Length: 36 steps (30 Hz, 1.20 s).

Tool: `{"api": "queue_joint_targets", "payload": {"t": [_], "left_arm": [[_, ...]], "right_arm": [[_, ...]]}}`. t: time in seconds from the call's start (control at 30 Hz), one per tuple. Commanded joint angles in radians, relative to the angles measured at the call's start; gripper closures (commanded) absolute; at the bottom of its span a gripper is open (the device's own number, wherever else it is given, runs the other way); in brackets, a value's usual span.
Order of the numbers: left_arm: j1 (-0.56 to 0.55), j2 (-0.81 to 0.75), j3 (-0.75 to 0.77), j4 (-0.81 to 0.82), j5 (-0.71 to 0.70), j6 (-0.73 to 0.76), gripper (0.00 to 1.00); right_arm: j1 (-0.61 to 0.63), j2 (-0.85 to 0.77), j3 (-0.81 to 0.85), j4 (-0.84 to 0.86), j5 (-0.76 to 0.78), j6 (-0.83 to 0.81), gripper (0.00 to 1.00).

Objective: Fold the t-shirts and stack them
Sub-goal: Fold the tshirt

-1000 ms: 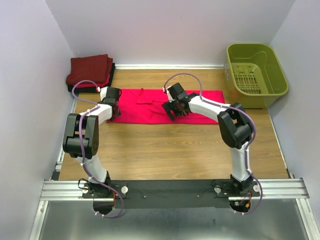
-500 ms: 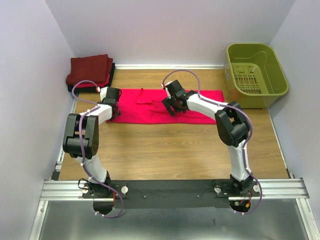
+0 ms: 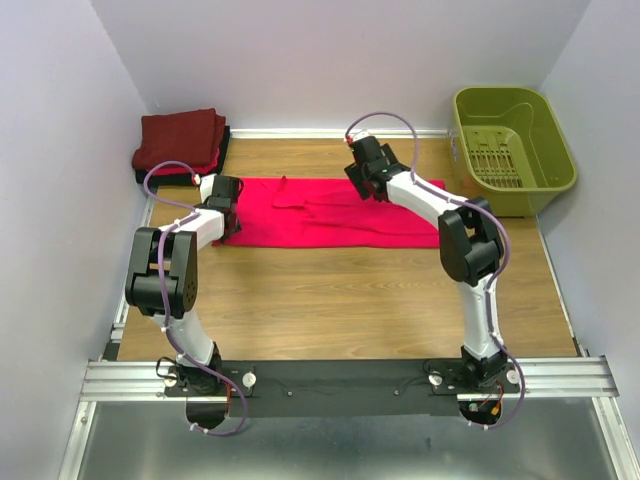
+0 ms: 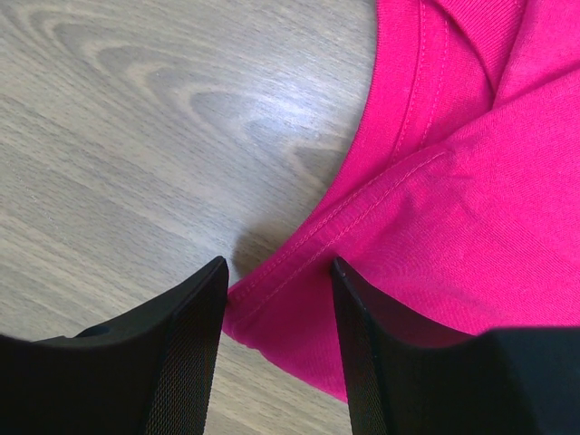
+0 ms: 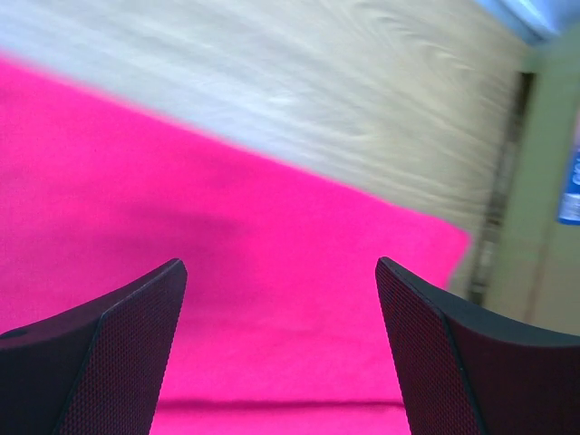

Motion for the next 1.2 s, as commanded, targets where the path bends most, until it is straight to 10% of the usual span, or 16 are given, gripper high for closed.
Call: {"api": "queue_joint_targets", "payload": {"t": [0.0,0.53,0.77,1.17], "left_arm": [[0.015,-0.015,-0.035,-0.061,-0.051,-0.008,0.42],[-0.103,-0.326,-0.035,-0.124,0.021,-0.014,0.24],[-0.347,-0.198,0.072,-0.101,0.075,-0.026,0.26],[-0.478,0.014,0.171,-0.012,0.158,0.011,0.3]], "right_arm": [[-0.028,-0.014,-0.021,0.027,0.056,0.017,0.09],[-0.017,-0.404,-0.44,0.009,-0.375,0.272,0.2],[-0.016,-0.343,-0.414,0.009,-0.452,0.11,0.66],[-0.016,-0.234,-0.368,0.007,-0.572,0.062,0.66]]}}
